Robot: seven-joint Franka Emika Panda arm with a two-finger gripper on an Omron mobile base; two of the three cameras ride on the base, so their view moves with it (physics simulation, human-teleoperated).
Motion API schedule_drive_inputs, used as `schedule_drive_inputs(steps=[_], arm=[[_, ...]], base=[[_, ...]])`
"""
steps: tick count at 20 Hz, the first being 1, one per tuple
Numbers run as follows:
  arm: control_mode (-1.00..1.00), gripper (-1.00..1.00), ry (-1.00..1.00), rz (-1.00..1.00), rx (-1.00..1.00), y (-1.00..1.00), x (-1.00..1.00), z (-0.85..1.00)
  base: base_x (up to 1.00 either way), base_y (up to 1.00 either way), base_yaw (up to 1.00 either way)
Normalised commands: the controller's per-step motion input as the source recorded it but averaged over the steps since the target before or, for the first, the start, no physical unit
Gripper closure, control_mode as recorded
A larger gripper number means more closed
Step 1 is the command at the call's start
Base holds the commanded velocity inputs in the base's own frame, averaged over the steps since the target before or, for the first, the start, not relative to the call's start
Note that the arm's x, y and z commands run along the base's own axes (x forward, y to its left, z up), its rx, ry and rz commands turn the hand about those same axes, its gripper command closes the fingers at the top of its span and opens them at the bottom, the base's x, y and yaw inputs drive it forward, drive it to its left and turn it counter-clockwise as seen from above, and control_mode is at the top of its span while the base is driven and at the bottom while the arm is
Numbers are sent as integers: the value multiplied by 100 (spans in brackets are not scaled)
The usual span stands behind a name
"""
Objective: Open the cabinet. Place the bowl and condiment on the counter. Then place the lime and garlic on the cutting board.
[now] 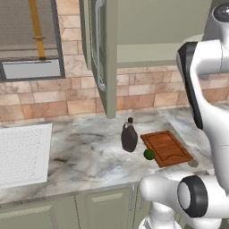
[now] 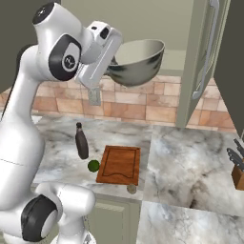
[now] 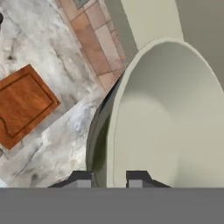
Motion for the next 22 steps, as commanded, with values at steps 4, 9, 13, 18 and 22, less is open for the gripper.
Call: schedule_drive_inputs(steps=[4,9,13,18,22], arm=[[-100,100,28,0,0,0,-100,-43],[-100,100,9,0,0,-2,-87,-95],[-100,100,3,3,0,-9,-26,-100],[-100,100,3,12,0,-23,23,-99],[-100,100,4,16,1,-47,28,-79]], base=[[0,0,0],[0,0,0],[0,0,0],[0,0,0],[0,0,0]])
